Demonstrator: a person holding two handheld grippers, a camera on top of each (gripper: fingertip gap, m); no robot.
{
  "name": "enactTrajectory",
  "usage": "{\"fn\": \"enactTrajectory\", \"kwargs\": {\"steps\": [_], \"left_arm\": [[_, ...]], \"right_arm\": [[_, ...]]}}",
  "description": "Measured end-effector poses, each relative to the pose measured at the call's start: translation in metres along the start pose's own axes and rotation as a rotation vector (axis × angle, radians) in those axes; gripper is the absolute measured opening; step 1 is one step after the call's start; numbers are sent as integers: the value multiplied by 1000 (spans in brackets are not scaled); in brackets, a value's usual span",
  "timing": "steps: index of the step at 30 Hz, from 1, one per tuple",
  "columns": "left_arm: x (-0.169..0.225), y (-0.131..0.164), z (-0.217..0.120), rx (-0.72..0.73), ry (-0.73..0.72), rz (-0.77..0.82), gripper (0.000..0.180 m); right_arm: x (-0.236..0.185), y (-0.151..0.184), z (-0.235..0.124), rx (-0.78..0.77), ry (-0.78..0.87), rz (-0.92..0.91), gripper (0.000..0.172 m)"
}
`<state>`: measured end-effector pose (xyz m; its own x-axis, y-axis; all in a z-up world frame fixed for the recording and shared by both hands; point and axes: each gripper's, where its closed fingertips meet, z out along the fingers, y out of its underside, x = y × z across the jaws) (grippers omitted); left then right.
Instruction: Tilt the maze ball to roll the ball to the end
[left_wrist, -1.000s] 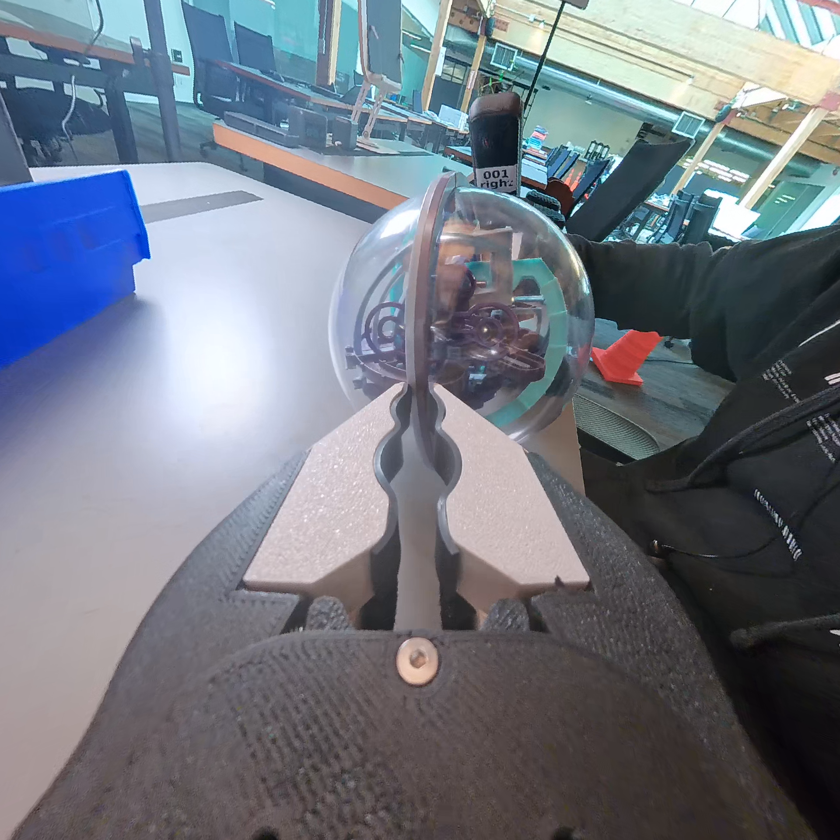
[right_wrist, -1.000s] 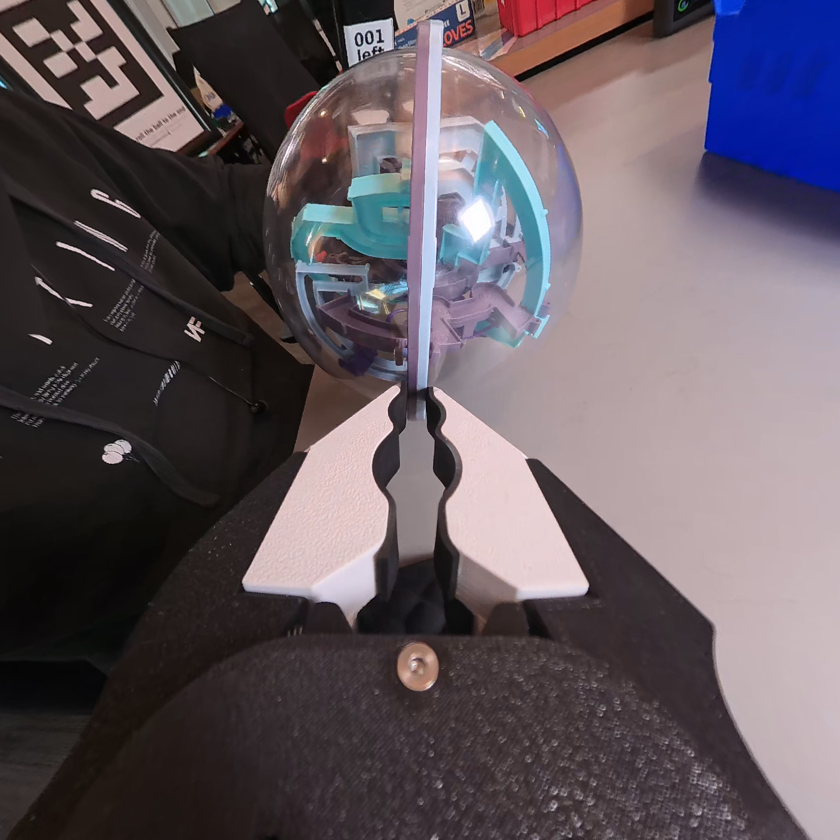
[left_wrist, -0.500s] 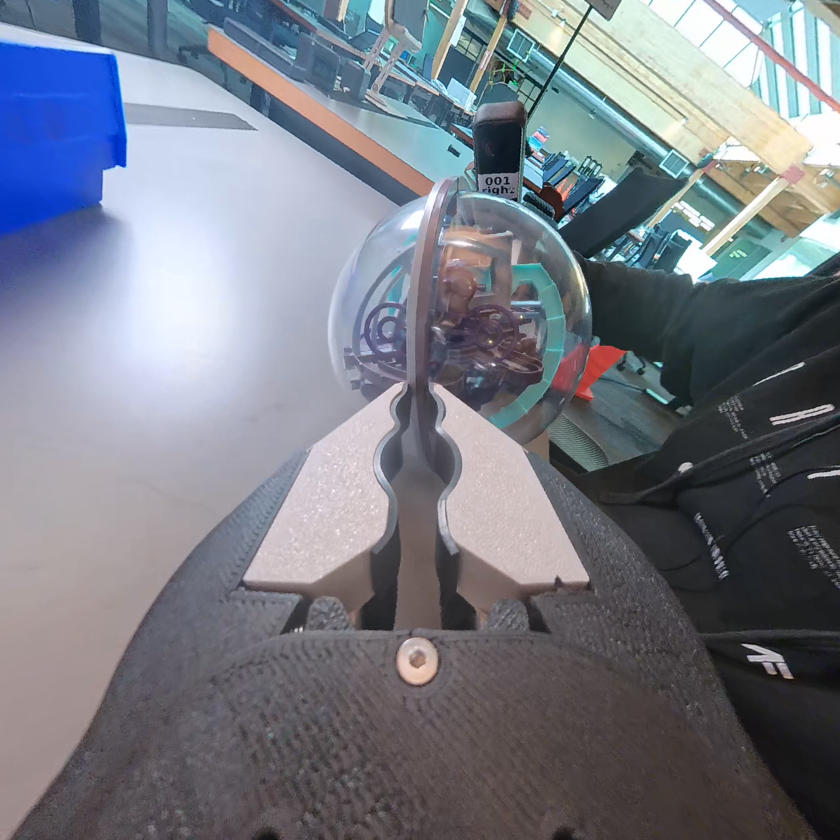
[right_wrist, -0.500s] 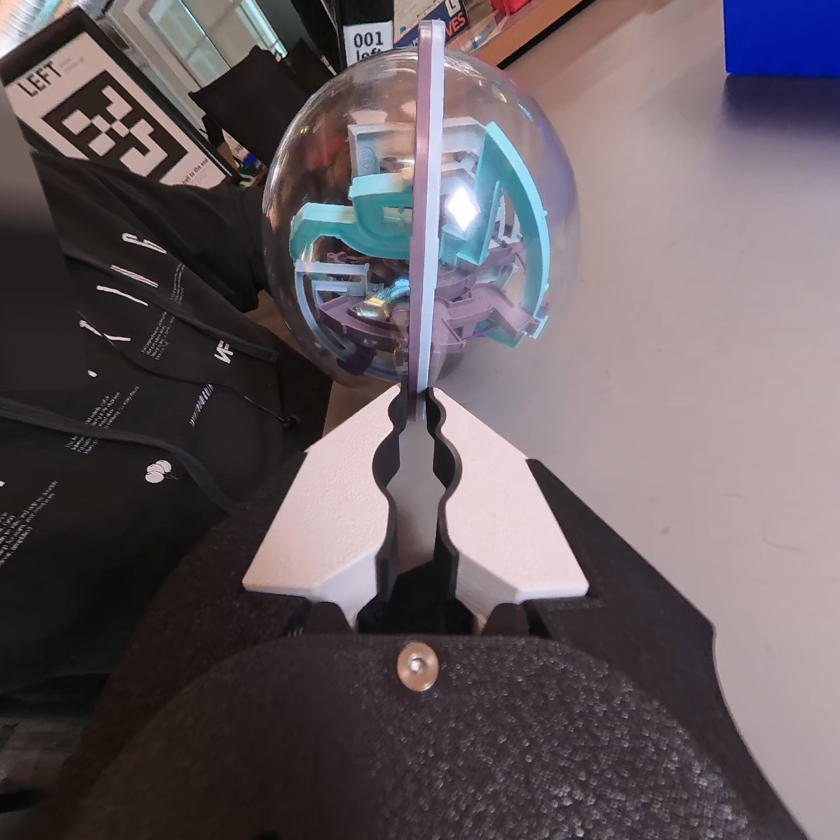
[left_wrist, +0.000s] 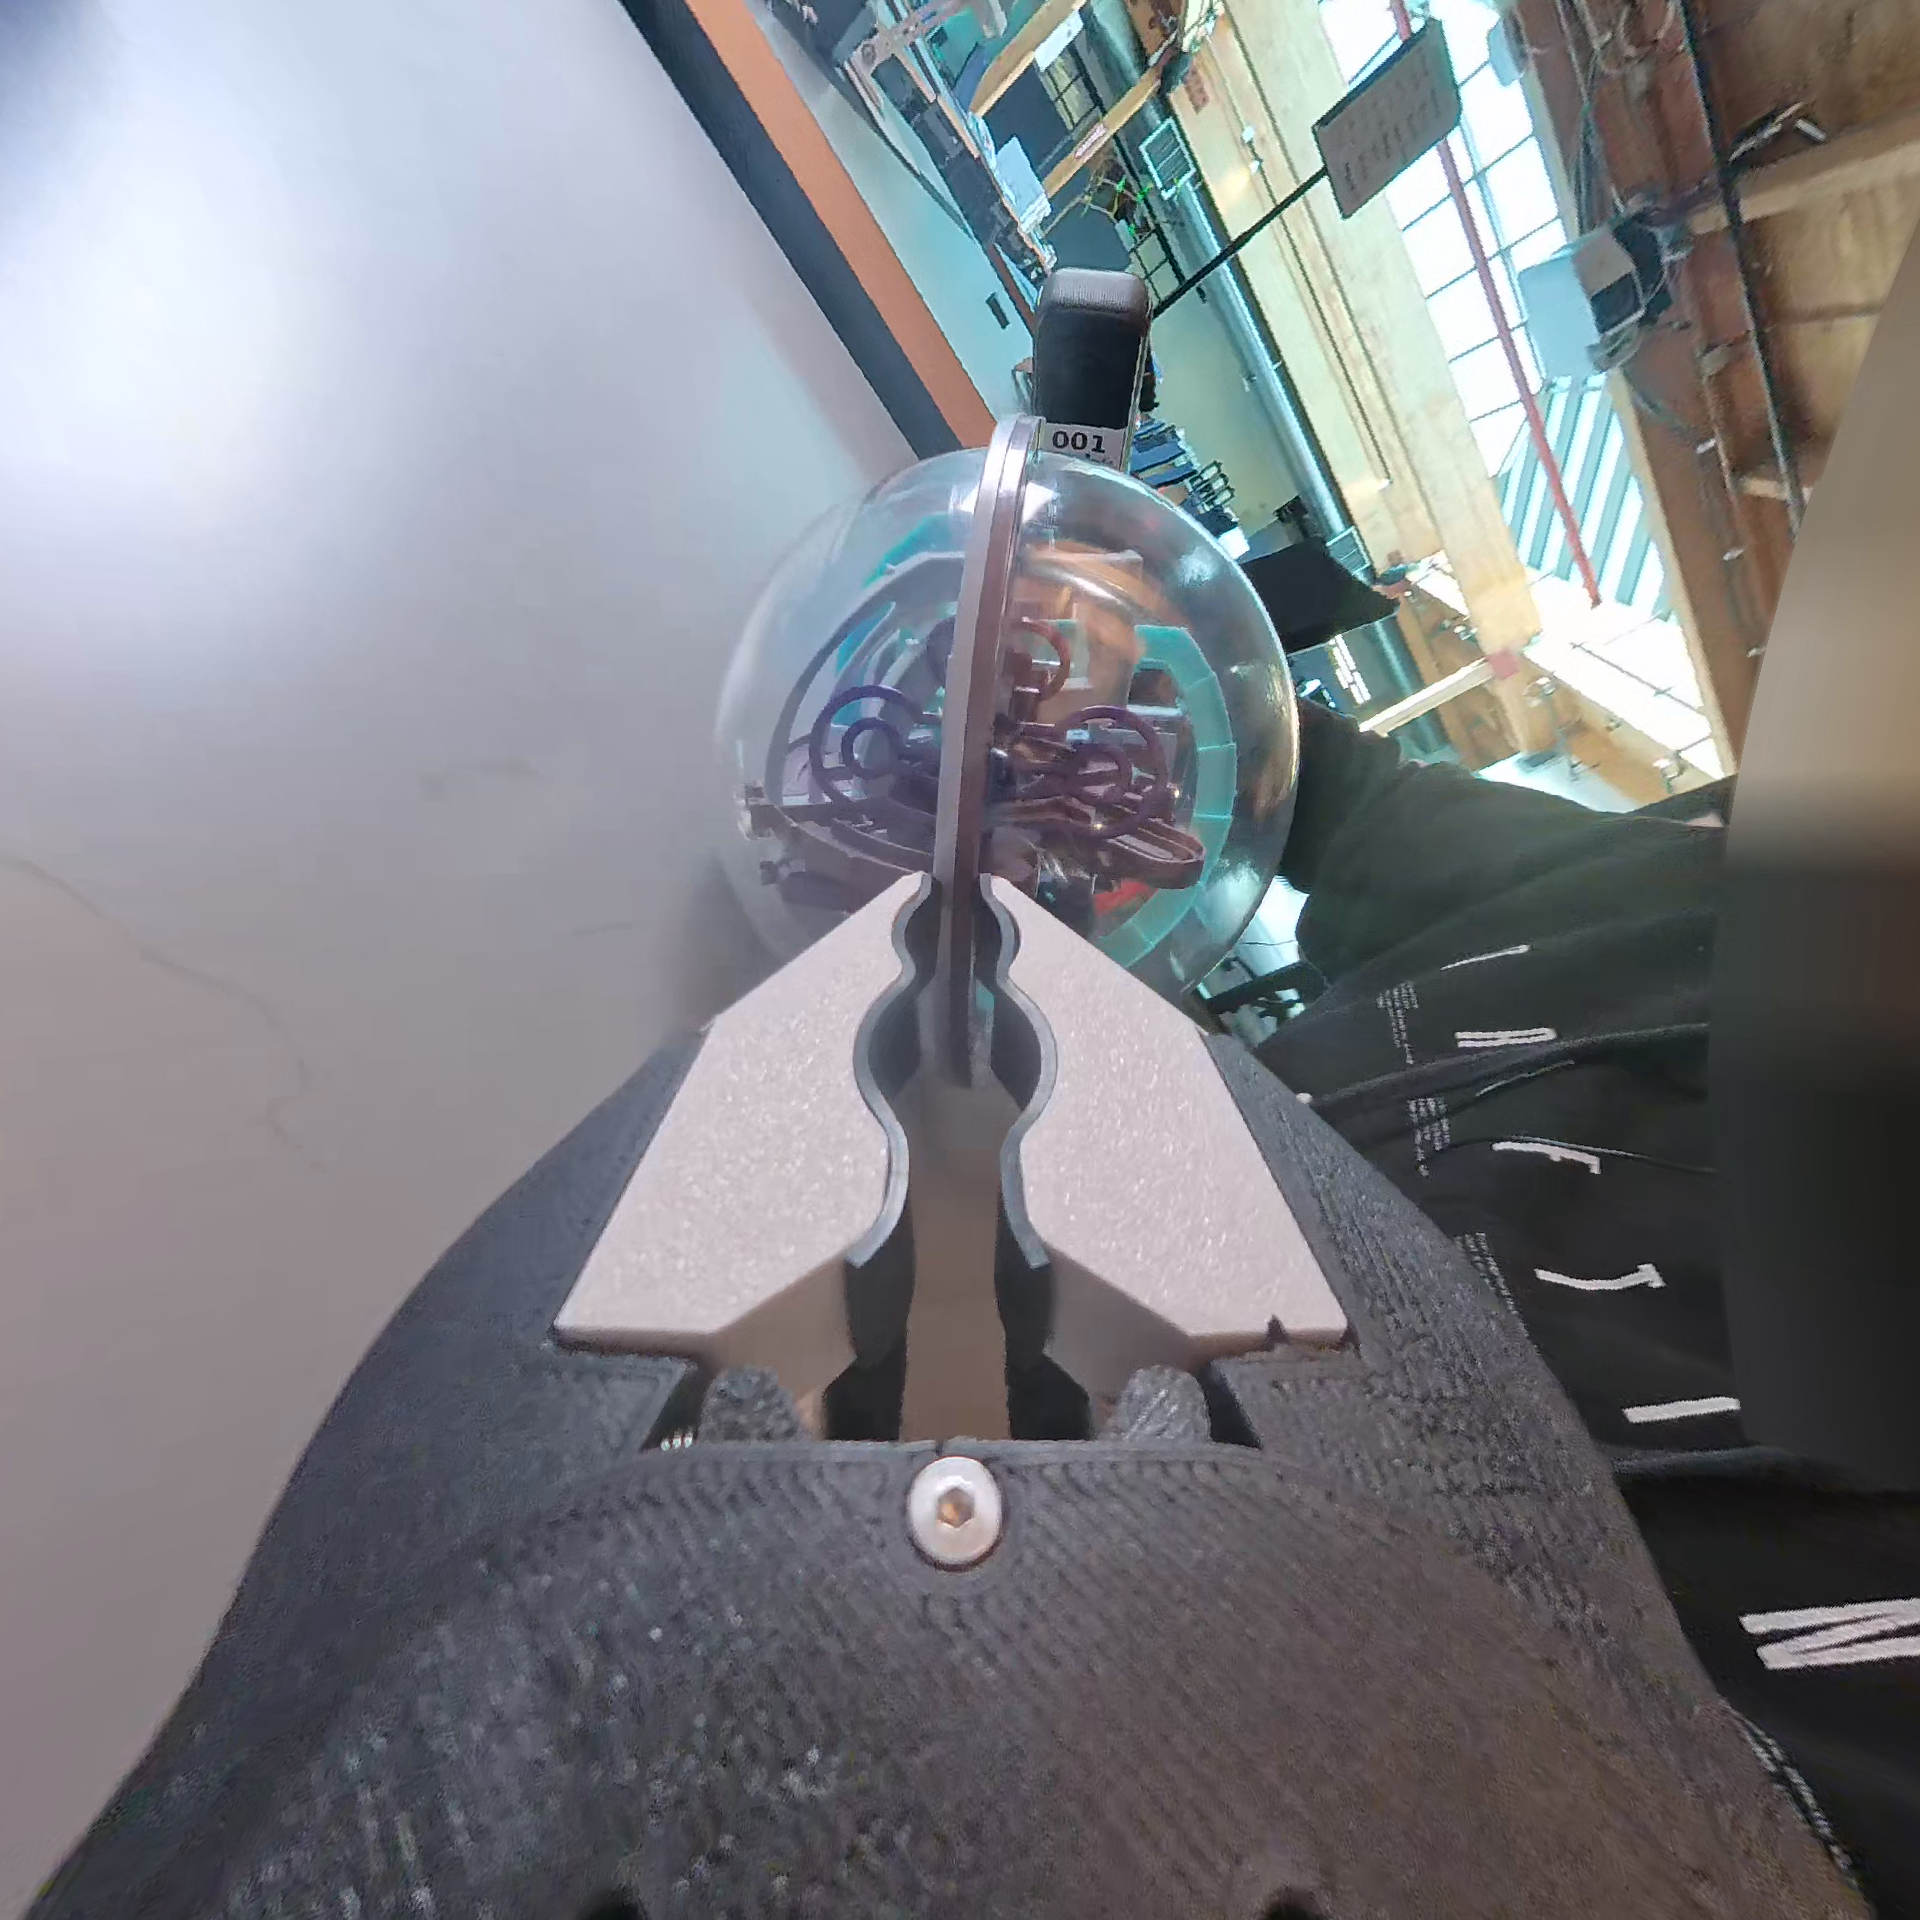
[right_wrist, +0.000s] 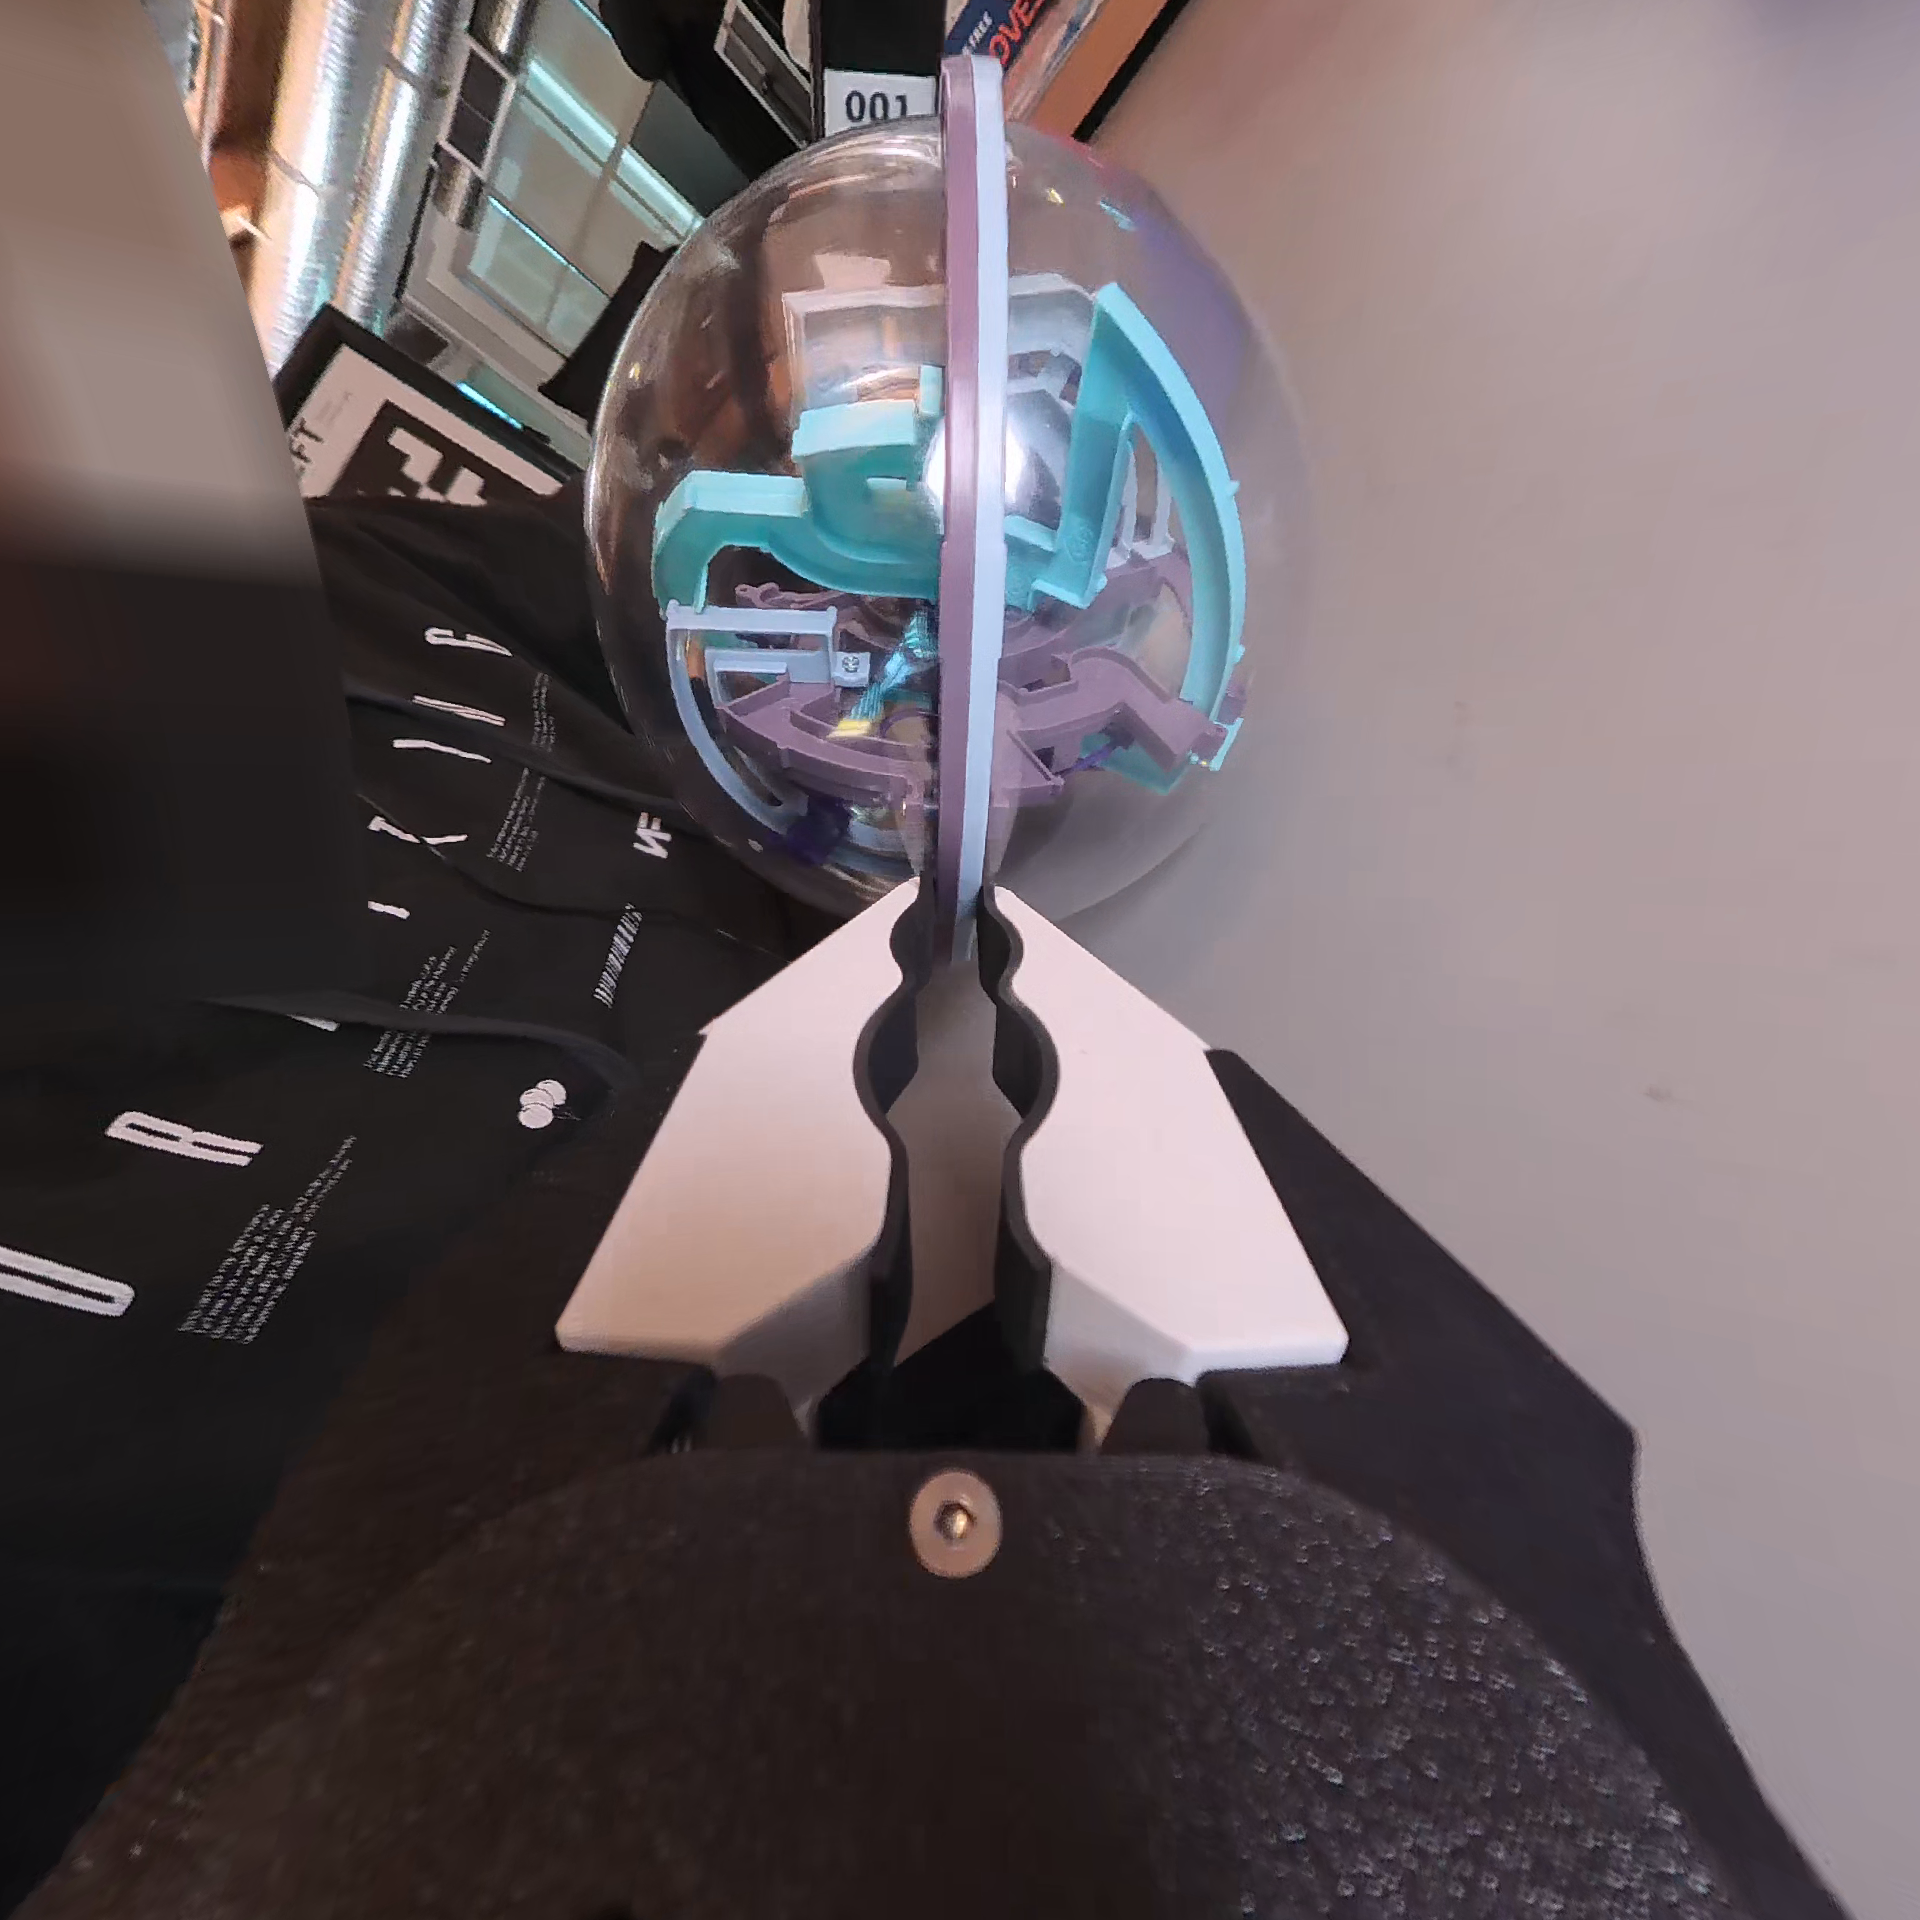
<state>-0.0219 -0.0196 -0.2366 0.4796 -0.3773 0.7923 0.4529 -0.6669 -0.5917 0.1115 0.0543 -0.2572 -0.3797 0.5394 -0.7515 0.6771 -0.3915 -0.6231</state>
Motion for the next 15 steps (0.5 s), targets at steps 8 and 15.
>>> {"fn": "enactTrajectory", "kwargs": {"steps": [8,15], "left_arm": [[-4,0,4,-10,49,-160,4],[-9,-6,6,-18,61,-249,4]], "right_arm": [[3,-5,-6,33,-49,144,5],[6,-9,-9,46,-82,230,5]]}}
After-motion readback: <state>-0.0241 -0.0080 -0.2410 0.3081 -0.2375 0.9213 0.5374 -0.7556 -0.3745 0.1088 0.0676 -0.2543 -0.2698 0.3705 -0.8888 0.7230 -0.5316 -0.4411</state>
